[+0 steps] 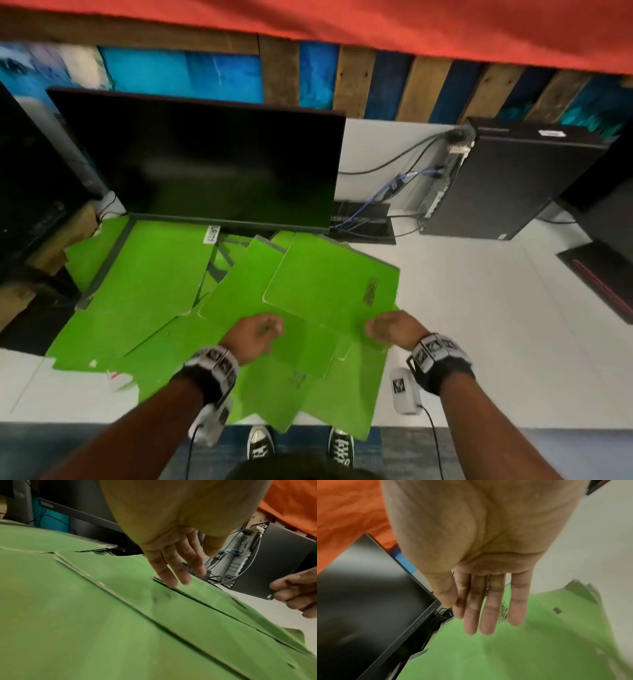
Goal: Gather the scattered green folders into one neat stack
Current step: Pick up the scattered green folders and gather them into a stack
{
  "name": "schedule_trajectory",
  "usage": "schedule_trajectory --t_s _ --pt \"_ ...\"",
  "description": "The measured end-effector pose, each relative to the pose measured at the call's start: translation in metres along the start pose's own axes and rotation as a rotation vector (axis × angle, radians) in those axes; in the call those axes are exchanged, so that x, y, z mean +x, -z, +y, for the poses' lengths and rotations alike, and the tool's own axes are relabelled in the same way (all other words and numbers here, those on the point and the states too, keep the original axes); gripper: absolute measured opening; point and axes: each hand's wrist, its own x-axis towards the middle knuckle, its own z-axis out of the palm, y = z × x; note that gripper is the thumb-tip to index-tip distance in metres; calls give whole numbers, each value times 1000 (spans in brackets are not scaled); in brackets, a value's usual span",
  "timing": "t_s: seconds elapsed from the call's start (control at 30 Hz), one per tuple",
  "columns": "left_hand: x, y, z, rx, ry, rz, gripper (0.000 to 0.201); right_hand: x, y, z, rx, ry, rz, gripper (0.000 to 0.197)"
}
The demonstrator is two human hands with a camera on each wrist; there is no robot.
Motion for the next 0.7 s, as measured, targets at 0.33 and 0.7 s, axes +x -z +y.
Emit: schedule_trajectory --t_s 0.33,0.7 --pt "55 -5 -2 994 39 -72 72 51 -34 -2 -763 10 122 56" --pt "66 29 -14 1009 48 -67 86 29 -59 20 -808 262 -178 40"
